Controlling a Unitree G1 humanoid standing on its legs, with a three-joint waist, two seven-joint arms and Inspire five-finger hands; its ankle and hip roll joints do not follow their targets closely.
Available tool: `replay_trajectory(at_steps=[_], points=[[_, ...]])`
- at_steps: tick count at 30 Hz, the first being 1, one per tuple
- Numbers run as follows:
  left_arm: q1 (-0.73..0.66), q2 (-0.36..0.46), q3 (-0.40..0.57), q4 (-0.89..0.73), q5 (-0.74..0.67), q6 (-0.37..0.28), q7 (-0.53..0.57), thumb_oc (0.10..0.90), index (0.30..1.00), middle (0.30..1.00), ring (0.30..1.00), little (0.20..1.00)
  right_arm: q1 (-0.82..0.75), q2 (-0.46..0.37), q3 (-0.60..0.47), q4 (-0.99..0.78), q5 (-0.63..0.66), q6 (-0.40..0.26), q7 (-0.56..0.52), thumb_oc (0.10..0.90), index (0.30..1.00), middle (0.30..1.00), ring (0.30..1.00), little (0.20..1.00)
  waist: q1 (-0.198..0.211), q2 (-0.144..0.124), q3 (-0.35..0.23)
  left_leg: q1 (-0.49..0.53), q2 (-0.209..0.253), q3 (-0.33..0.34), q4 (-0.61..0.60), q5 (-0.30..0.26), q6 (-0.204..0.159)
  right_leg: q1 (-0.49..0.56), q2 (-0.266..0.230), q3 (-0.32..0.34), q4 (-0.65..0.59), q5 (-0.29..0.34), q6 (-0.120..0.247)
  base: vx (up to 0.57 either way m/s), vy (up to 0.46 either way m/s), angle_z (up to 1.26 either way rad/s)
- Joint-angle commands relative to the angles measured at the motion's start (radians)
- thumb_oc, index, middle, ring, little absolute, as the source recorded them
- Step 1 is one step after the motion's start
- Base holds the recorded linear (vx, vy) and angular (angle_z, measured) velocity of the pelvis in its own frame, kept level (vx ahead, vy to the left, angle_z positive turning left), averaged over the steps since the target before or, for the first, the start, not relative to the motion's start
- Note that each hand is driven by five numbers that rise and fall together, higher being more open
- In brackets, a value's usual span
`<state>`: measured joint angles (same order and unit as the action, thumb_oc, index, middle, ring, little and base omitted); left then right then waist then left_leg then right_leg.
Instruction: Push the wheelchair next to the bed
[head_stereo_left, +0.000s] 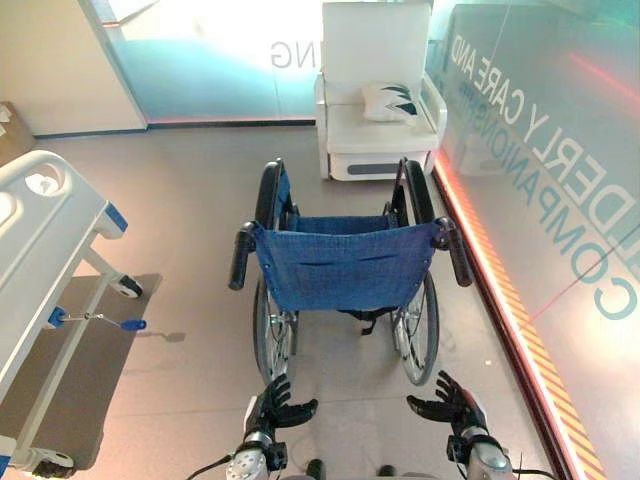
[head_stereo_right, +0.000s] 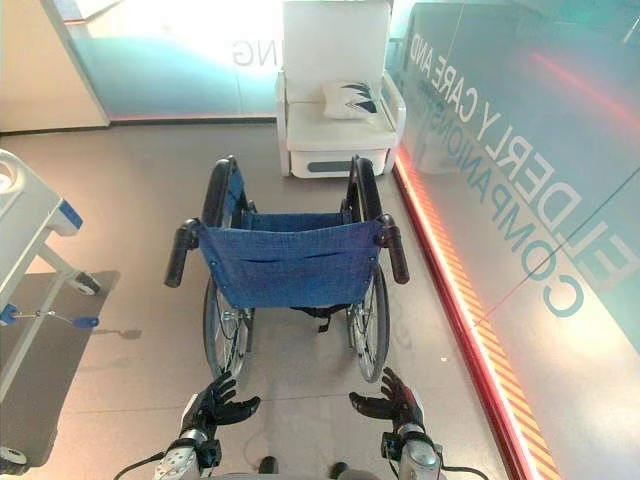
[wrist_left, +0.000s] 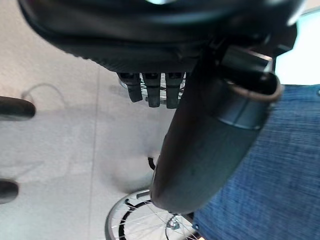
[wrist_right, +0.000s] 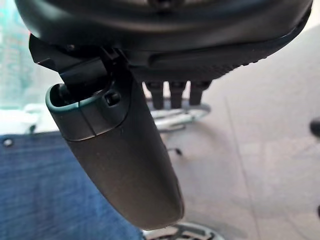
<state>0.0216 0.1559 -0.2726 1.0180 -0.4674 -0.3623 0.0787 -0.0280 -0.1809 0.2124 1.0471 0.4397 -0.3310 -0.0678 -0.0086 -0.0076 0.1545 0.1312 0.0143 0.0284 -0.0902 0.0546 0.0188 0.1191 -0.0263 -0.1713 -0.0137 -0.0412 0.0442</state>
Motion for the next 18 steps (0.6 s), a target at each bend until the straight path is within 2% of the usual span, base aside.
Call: replay_trajectory(at_steps=[1,4,6,9,14,18], points=[[-0.075,0.019,-0.014,-0.067,-0.020,-0.100,-0.023,0.800,0.900,0.900,0.900,0.900,-0.047,-0.031,0.021,-0.086,0.003,-0.046,-0.068,0.800,0.900,0.900,0.900,0.900,0.026,-0.018,-0.021,0.001,-0.063,-0.001,0.025,-0.057,0.033,-0.029,-0.010,0.047,0.018,0.070,0.006,0.00,0.000,0.00],[-0.069,0.023,-0.013,-0.089,-0.008,-0.050,-0.007,0.800,0.900,0.900,0.900,0.900,-0.045,-0.037,0.019,-0.101,0.016,-0.036,-0.062,0.800,0.900,0.900,0.900,0.900,0.026,-0.015,-0.019,0.007,-0.062,-0.002,0.023,-0.058,0.033,-0.025,-0.010,0.046,0.020,0.069,0.006,0.00,0.000,0.00],[-0.071,0.024,-0.014,-0.089,-0.019,-0.048,-0.037,0.800,0.900,0.900,0.900,0.900,-0.043,-0.037,0.018,-0.115,0.010,-0.026,-0.072,0.800,0.900,0.900,0.900,0.900,0.024,-0.014,-0.020,0.012,-0.063,-0.003,0.022,-0.057,0.033,-0.019,-0.009,0.047,0.017,0.070,0.005,0.01,-0.002,0.02],[-0.068,0.022,-0.020,-0.093,-0.018,-0.019,-0.020,0.800,0.900,0.900,0.900,0.900,-0.048,-0.042,0.006,-0.109,0.020,-0.002,-0.092,0.800,0.900,0.900,0.900,0.900,0.026,-0.013,-0.021,0.019,-0.064,-0.003,0.020,-0.058,0.033,-0.011,-0.010,0.046,0.013,0.071,0.007,0.03,-0.013,0.07],[-0.071,0.041,0.029,-0.107,-0.051,-0.007,0.080,0.800,0.900,0.900,0.900,0.900,-0.059,-0.071,-0.044,-0.188,0.103,0.009,-0.131,0.800,0.900,0.900,0.900,0.900,0.025,-0.019,-0.019,0.042,-0.062,-0.002,0.020,-0.062,0.031,0.010,-0.010,0.053,0.012,0.075,0.010,0.06,-0.025,0.07],[-0.086,0.104,0.118,-0.208,-0.063,0.004,0.174,0.800,0.900,0.900,0.900,0.900,-0.067,-0.148,-0.119,-0.308,0.053,0.011,-0.188,0.800,0.900,0.900,0.900,0.900,0.020,-0.019,-0.023,0.054,-0.060,0.000,0.015,-0.068,0.031,0.020,-0.010,0.058,0.004,0.074,0.012,0.05,-0.003,0.01]])
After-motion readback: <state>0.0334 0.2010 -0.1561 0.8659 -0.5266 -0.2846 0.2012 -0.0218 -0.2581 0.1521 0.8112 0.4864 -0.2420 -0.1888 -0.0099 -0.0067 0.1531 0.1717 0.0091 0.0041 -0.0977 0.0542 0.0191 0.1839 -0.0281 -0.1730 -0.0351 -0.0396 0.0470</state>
